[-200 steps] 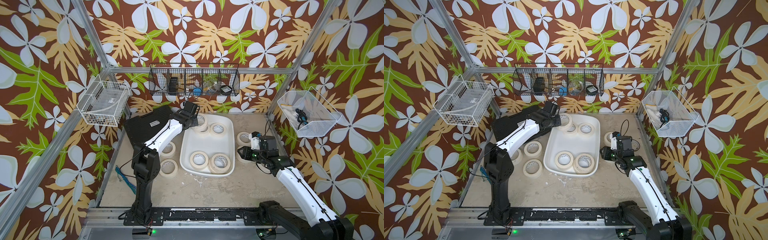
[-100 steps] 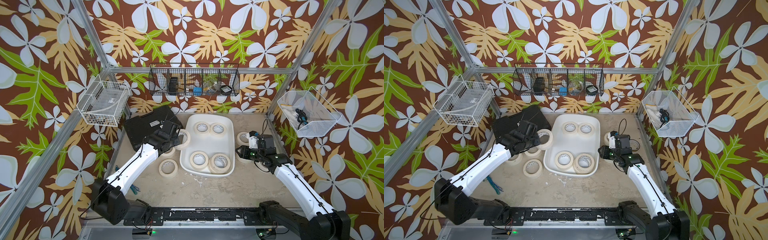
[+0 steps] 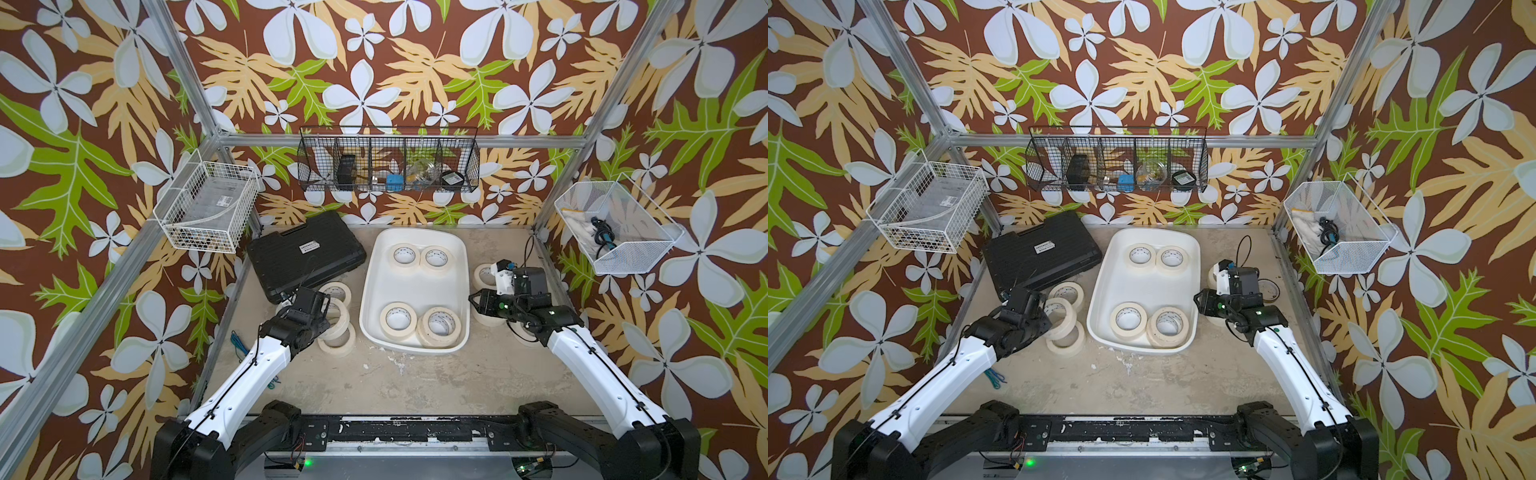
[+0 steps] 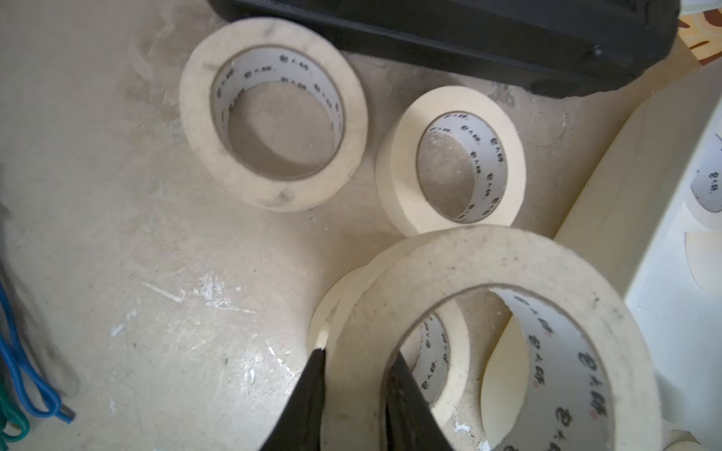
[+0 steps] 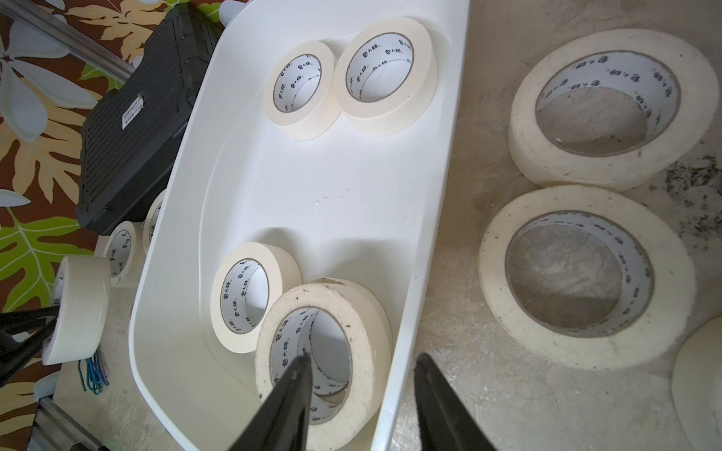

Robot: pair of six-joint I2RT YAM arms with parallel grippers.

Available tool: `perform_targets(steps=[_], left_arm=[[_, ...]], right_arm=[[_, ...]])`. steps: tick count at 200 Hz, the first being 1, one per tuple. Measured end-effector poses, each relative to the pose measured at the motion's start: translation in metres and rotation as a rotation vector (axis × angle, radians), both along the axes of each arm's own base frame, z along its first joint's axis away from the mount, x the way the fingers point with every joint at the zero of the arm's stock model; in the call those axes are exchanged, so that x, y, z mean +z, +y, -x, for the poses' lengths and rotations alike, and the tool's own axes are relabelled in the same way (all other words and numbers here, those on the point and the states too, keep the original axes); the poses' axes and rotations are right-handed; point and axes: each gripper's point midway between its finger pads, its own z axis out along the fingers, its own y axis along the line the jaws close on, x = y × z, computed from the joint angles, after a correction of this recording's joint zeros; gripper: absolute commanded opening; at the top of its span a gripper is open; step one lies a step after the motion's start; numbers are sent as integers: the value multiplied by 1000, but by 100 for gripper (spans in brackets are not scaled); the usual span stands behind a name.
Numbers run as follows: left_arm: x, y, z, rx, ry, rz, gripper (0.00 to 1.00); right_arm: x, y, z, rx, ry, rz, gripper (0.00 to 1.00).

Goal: Take out the art tape in the storage box
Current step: Place the art tape at the center of the board.

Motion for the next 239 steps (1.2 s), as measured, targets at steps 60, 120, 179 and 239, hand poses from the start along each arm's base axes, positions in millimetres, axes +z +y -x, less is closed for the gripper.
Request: perform_targets(steps=[60, 120, 179, 239], left_arm=[[-20, 33, 30, 241, 36, 12, 9], [-36, 70, 56, 475, 119, -68, 7], [-54, 76, 60, 499, 144, -79, 10], [-65, 77, 55, 507, 146, -77, 11]], right_arm=[[0, 0, 1, 1, -11, -5, 46], [2, 0, 2, 0, -20, -9, 46], [3, 0, 3, -1, -19, -9, 46], [4, 0, 3, -1, -22, -9, 46]])
